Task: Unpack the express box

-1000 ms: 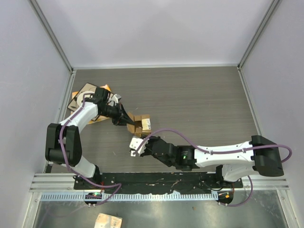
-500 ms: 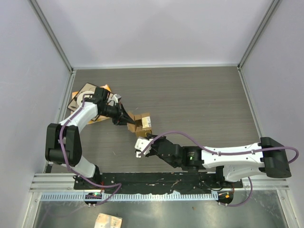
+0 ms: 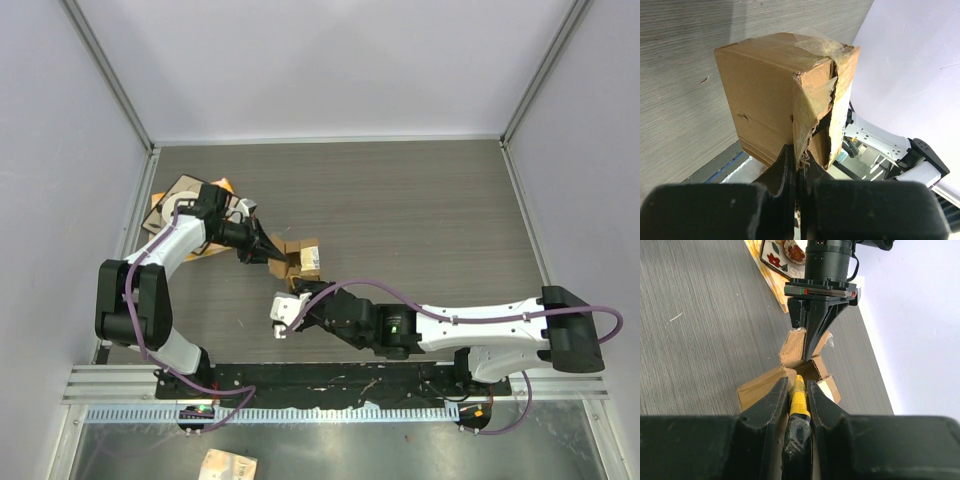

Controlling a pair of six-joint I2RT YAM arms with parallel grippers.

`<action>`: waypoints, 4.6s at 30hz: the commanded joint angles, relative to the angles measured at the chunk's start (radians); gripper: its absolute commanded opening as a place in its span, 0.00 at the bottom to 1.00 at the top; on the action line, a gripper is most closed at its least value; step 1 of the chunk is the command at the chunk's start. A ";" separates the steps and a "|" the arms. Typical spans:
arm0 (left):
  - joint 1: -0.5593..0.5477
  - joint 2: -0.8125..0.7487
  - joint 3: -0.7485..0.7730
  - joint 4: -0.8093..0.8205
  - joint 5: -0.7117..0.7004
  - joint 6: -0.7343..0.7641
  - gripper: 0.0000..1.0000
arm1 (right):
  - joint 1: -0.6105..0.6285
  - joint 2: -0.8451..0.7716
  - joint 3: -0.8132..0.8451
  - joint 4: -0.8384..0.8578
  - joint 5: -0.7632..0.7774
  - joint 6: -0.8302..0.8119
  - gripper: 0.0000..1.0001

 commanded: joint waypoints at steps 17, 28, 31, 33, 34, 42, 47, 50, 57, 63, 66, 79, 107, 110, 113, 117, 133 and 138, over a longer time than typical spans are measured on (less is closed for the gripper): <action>0.004 -0.076 -0.028 0.029 0.088 -0.043 0.01 | 0.004 -0.034 0.014 -0.135 0.106 -0.026 0.01; 0.010 -0.050 0.046 -0.063 0.099 0.019 0.00 | 0.004 -0.097 -0.022 -0.267 0.154 0.065 0.01; 0.014 -0.049 0.047 -0.061 0.114 0.013 0.00 | 0.005 -0.093 -0.029 -0.322 0.155 0.111 0.01; 0.022 -0.049 0.051 -0.058 0.130 0.008 0.00 | 0.010 -0.091 -0.032 -0.367 0.162 0.137 0.01; 0.025 -0.047 0.052 -0.058 0.134 0.006 0.00 | 0.012 -0.093 -0.036 -0.379 0.175 0.142 0.01; 0.050 -0.038 0.089 -0.094 0.190 0.010 0.00 | 0.015 -0.076 -0.029 -0.453 0.221 0.201 0.01; 0.054 -0.053 0.067 -0.071 0.197 -0.010 0.00 | 0.016 -0.045 -0.023 -0.477 0.226 0.296 0.01; 0.059 -0.055 0.064 -0.064 0.199 -0.009 0.00 | 0.031 -0.027 -0.026 -0.487 0.221 0.390 0.01; 0.070 -0.046 0.070 -0.086 0.188 0.014 0.00 | 0.100 0.010 -0.004 -0.595 0.240 0.586 0.01; 0.073 -0.049 0.083 -0.106 0.167 0.032 0.00 | 0.137 -0.007 0.007 -0.690 0.280 0.720 0.01; 0.073 -0.056 0.092 -0.123 0.151 0.046 0.00 | 0.162 -0.011 0.017 -0.729 0.296 0.766 0.01; 0.129 -0.046 0.139 -0.175 0.168 0.075 0.00 | 0.188 0.051 0.137 -0.902 0.309 0.886 0.01; -0.067 0.091 0.284 -0.324 0.165 0.583 0.00 | -0.913 -0.087 -0.053 -0.200 -0.613 1.312 0.19; -0.076 0.106 0.261 -0.276 0.154 0.573 0.00 | -1.002 -0.047 -0.124 -0.076 -0.697 1.381 0.30; -0.076 0.119 0.236 -0.250 0.141 0.560 0.00 | -1.062 -0.005 -0.171 -0.023 -0.740 1.442 0.58; -0.076 0.125 0.198 -0.201 0.107 0.530 0.00 | -1.065 -0.001 -0.145 -0.118 -0.667 1.412 0.92; -0.091 0.117 0.265 -0.205 -0.123 0.529 0.00 | -1.013 -0.168 0.240 -0.763 -0.159 1.021 0.97; -0.124 0.096 0.287 -0.218 -0.160 0.548 0.00 | -0.842 -0.176 0.180 -0.631 -0.225 1.018 0.98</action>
